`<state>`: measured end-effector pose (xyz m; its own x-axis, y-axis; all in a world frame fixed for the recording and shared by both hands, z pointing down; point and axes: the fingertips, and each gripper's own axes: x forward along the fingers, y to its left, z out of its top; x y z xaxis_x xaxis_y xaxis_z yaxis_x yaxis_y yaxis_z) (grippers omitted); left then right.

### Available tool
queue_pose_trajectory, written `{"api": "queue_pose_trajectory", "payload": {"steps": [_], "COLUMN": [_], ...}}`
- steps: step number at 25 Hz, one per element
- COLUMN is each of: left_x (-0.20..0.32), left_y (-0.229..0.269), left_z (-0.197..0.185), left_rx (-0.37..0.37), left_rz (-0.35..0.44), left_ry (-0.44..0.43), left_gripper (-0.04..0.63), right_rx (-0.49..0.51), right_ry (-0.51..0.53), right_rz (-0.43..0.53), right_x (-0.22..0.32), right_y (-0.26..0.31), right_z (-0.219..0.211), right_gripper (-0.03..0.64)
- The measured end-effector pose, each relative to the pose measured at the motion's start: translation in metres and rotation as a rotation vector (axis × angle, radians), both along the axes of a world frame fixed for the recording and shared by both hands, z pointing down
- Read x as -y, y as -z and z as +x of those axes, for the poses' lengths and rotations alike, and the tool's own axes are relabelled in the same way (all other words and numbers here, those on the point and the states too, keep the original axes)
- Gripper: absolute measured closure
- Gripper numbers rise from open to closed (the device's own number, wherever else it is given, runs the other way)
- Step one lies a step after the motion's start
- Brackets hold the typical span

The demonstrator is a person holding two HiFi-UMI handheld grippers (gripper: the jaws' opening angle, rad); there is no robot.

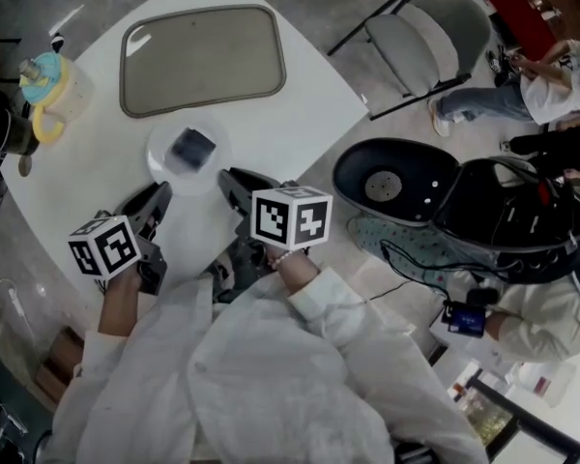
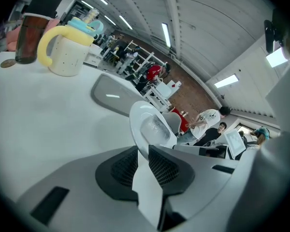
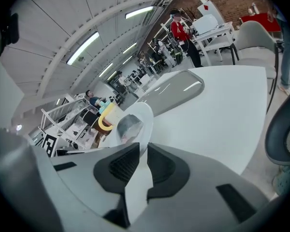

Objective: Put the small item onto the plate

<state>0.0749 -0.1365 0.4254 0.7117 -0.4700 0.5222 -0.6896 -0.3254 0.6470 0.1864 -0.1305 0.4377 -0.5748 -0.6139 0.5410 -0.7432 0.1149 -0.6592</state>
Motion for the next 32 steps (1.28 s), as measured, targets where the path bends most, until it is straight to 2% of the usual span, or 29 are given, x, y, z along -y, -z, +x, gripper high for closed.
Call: {"api": "queue_pose_trajectory", "payload": {"steps": [11,19,25,32], "left_x": [0.081,0.134,0.174,0.206], "left_y": [-0.001,-0.001,-0.004,-0.018], "left_z": [0.032,0.037,0.038,0.042], "left_rx": [0.031,0.033,0.059,0.059], "left_rz": [0.028,0.028,0.044,0.017], "left_ry": [0.035,0.112,0.122,0.155], "left_gripper": [0.537,0.537,0.537,0.537], "right_rx": [0.029,0.033,0.025,-0.003], "right_ry": [0.024,0.051,0.059,0.064], "right_rz": [0.01,0.028,0.03,0.011], "right_x": [0.084,0.145,0.184,0.221], "right_y": [-0.003,0.0,-0.006,-0.019], "right_z": [0.032,0.037,0.038,0.042], "right_gripper": [0.558,0.56,0.559,0.558]}}
